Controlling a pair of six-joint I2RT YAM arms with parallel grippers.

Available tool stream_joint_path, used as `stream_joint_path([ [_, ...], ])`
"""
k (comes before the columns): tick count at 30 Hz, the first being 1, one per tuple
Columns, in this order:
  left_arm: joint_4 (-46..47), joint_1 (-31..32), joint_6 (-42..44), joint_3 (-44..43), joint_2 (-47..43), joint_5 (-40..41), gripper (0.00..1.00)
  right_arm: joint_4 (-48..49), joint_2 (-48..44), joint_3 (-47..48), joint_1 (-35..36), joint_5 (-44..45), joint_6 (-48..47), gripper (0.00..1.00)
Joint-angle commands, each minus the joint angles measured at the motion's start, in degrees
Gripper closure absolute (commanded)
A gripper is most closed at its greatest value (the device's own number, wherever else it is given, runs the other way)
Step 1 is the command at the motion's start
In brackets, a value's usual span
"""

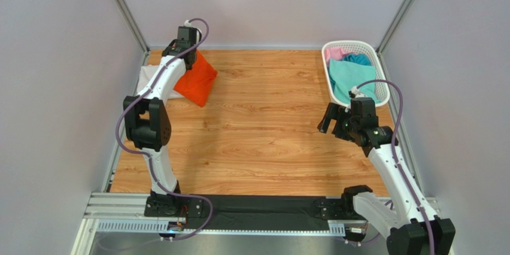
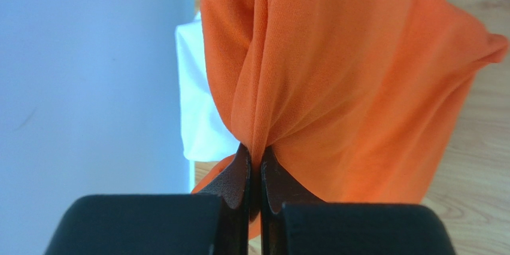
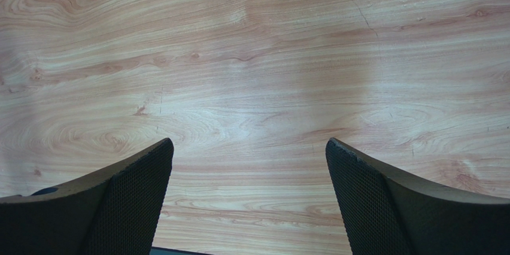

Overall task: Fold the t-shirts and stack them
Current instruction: Neatly place the folded tshirt to the corner

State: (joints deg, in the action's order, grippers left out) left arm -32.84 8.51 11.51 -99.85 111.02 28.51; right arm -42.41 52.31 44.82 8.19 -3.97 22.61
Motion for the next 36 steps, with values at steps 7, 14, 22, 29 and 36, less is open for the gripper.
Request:
stream_joint_path([
  [7,3.05,-3.94,-0.43,-5.17,-0.28,3.30,1.00,2.07,-0.02,-0.43,-0.80,0.19,-0.73,0.00],
  [14,4.10,-5.79,-4.30,-6.41,-1.42,5.24,1.00,2.16,0.86,-0.34,-1.06,-0.52,-0.90,0.00],
  [22,5.41,-6.75,-7.46,-5.09,-1.60,5.06,1.00,2.16,0.60,-0.43,-1.15,-0.52,-0.90,0.00],
  [29,9.54,-8.34,-10.45,-0.35,-2.30,6.20,1.00,2.16,0.86,-0.43,-1.24,-0.25,-0.90,0.00],
  [36,18.33,-11.32,-9.05,5.19,-1.51,10.60,1.00,2.25,1.21,-0.52,-1.24,0.01,-0.90,0.00],
])
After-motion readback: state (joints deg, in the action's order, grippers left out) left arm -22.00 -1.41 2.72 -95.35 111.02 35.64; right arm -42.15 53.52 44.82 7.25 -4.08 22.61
